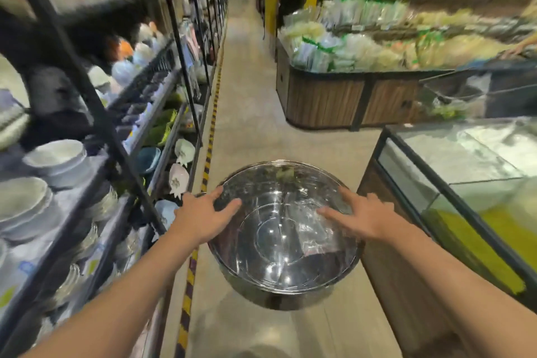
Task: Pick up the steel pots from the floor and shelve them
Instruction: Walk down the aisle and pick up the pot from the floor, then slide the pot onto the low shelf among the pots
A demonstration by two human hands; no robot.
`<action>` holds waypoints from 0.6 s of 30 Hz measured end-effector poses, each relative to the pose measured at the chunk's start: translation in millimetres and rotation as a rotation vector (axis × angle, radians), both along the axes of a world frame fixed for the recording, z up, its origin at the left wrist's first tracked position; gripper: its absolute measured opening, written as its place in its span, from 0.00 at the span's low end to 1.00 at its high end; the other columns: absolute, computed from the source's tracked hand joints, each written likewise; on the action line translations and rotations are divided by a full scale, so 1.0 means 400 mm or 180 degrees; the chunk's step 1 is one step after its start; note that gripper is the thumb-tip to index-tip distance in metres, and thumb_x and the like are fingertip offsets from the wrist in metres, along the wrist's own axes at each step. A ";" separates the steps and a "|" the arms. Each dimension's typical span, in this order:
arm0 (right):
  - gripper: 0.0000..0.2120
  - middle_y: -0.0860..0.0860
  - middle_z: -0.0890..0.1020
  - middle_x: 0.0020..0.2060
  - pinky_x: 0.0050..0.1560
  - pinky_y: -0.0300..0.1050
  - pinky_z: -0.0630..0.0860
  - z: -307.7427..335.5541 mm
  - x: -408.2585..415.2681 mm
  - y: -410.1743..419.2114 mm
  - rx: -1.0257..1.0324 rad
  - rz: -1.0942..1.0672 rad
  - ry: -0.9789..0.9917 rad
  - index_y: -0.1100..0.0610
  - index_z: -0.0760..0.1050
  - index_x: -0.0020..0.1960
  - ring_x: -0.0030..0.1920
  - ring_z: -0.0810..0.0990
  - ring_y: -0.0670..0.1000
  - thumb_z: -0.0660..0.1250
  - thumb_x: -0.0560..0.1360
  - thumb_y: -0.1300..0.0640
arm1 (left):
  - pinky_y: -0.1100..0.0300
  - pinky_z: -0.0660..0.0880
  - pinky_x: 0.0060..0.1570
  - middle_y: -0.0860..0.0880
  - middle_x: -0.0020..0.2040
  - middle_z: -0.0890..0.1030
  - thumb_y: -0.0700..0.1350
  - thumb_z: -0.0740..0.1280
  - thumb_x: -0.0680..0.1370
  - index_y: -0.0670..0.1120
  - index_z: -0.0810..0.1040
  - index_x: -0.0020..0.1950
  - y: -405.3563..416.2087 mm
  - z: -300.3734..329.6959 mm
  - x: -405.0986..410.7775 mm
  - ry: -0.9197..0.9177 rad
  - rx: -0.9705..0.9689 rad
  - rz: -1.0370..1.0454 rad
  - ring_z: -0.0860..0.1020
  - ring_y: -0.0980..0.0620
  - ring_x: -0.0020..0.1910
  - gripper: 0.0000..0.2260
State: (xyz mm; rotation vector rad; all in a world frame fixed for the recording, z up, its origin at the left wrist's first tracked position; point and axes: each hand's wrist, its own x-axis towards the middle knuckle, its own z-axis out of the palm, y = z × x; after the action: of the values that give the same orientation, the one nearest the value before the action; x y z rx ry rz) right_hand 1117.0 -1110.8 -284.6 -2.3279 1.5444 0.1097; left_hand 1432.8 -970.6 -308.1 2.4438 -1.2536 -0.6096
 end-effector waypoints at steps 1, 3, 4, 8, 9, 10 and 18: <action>0.60 0.57 0.72 0.72 0.67 0.62 0.60 0.056 0.000 -0.003 -0.0037 0.0032 0.0014 0.41 0.53 0.80 0.72 0.66 0.61 0.40 0.55 0.11 | 0.41 0.65 0.70 0.37 0.73 0.69 0.80 0.54 0.67 0.60 0.62 0.78 -0.009 0.050 0.003 -0.0014 -0.0060 -0.0083 0.56 0.38 0.78 0.43; 0.61 0.56 0.72 0.73 0.70 0.63 0.60 0.138 -0.004 0.001 -0.0121 0.0064 -0.0066 0.42 0.54 0.80 0.73 0.67 0.61 0.40 0.55 0.11 | 0.43 0.64 0.71 0.40 0.73 0.71 0.79 0.54 0.68 0.57 0.64 0.78 -0.025 0.130 0.000 -0.0023 -0.0161 -0.0174 0.55 0.40 0.78 0.44; 0.62 0.56 0.72 0.73 0.71 0.63 0.61 0.172 -0.008 0.003 -0.0188 0.0070 -0.0136 0.43 0.55 0.80 0.73 0.67 0.61 0.40 0.54 0.11 | 0.43 0.65 0.71 0.40 0.73 0.71 0.79 0.54 0.68 0.56 0.64 0.78 -0.036 0.164 -0.003 -0.0093 -0.0206 -0.0195 0.56 0.40 0.78 0.44; 0.61 0.56 0.73 0.72 0.70 0.60 0.67 0.263 -0.046 0.002 -0.0303 0.0087 -0.0298 0.46 0.58 0.79 0.70 0.72 0.61 0.44 0.56 0.12 | 0.41 0.60 0.72 0.41 0.75 0.69 0.78 0.54 0.67 0.57 0.64 0.78 -0.055 0.267 -0.036 -0.0250 -0.0279 -0.0207 0.54 0.37 0.78 0.44; 0.60 0.56 0.74 0.72 0.69 0.60 0.68 0.274 -0.055 -0.003 -0.0344 0.0129 -0.0309 0.46 0.59 0.79 0.69 0.73 0.61 0.44 0.57 0.12 | 0.40 0.59 0.73 0.41 0.75 0.69 0.78 0.53 0.67 0.56 0.64 0.78 -0.054 0.282 -0.050 -0.0249 -0.0288 -0.0227 0.53 0.37 0.78 0.45; 0.59 0.56 0.74 0.71 0.68 0.59 0.69 0.286 -0.063 -0.009 -0.0381 0.0186 -0.0288 0.46 0.59 0.79 0.69 0.73 0.61 0.44 0.58 0.13 | 0.41 0.59 0.72 0.41 0.76 0.69 0.78 0.53 0.66 0.56 0.64 0.78 -0.051 0.297 -0.064 -0.0259 -0.0286 -0.0213 0.54 0.36 0.78 0.45; 0.53 0.55 0.78 0.68 0.62 0.52 0.74 0.326 -0.088 -0.055 -0.0304 0.0767 -0.0503 0.48 0.64 0.77 0.63 0.78 0.58 0.50 0.63 0.16 | 0.40 0.62 0.71 0.42 0.77 0.66 0.77 0.55 0.68 0.58 0.62 0.79 0.024 0.361 -0.144 -0.0336 -0.0226 0.0251 0.54 0.36 0.78 0.42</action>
State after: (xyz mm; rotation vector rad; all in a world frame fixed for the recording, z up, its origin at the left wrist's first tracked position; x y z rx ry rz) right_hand 1081.8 -1132.8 -154.2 -2.5223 1.2158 -0.0899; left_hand 1375.1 -960.9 -163.9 2.4813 -1.1900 -0.4128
